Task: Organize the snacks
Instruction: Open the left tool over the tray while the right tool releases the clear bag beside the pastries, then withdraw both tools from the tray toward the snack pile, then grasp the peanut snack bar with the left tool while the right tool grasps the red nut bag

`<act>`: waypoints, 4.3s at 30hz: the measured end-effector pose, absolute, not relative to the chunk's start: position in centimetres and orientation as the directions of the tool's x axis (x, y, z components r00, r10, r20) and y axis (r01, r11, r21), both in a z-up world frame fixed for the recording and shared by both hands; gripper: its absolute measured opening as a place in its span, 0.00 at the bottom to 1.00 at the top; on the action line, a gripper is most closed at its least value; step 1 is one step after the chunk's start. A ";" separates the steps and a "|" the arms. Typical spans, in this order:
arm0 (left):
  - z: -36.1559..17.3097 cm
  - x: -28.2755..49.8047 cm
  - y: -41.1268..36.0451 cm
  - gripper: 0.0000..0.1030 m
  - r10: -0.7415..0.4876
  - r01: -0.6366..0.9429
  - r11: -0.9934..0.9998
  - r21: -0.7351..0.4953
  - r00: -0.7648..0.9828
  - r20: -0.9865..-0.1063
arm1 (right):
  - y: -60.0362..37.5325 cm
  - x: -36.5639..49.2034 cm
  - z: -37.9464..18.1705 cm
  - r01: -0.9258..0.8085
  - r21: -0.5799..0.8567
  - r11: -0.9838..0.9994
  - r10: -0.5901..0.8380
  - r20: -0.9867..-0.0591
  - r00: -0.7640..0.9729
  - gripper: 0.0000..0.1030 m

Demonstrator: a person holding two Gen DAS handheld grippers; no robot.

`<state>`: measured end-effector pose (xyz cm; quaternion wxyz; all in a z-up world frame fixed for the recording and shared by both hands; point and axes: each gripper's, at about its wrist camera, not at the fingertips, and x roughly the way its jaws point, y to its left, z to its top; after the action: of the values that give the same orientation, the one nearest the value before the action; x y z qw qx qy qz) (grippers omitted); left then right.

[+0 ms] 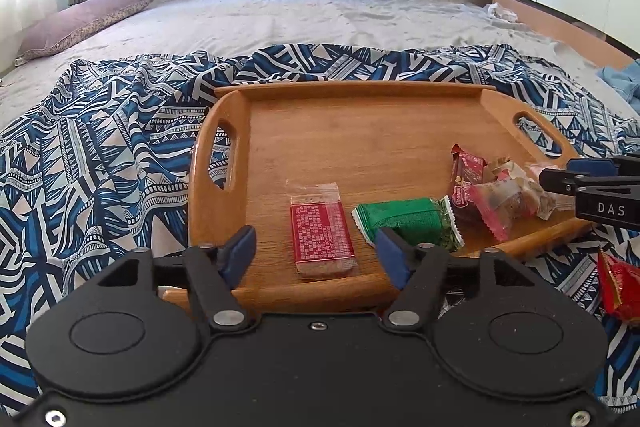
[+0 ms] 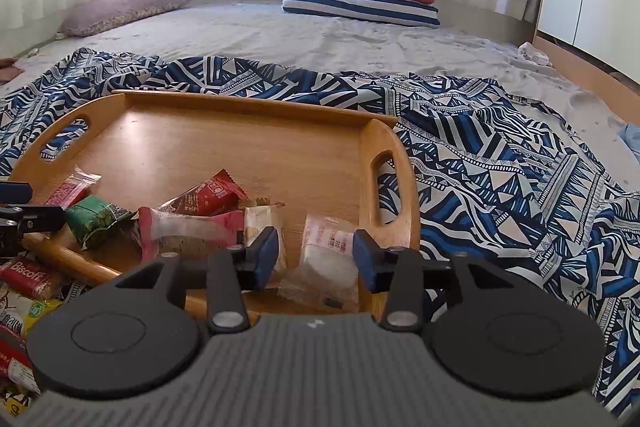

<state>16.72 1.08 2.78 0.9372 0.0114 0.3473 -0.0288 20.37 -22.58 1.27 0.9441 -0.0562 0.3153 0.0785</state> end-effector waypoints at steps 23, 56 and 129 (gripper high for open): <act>5.9 9.7 0.0 1.00 -0.076 0.115 0.993 0.037 0.834 -0.547 | -23.1 13.8 4.0 -0.217 -0.082 0.973 0.148 -0.505 0.851 0.99; 4.3 1.2 -1.9 1.00 -0.195 0.194 0.979 -0.070 0.767 -0.612 | -25.3 8.9 -0.3 -0.189 0.023 0.982 0.174 -0.516 0.839 1.00; 3.4 0.4 -0.6 0.49 -0.140 0.146 0.988 -0.047 0.731 -0.668 | -24.3 7.1 -1.6 -0.166 0.020 0.986 0.152 -0.519 0.841 0.64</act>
<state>0.37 -0.64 3.40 0.9303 0.0041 0.3585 -0.0768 7.14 -24.28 -1.65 0.9594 -0.0130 0.2692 0.0827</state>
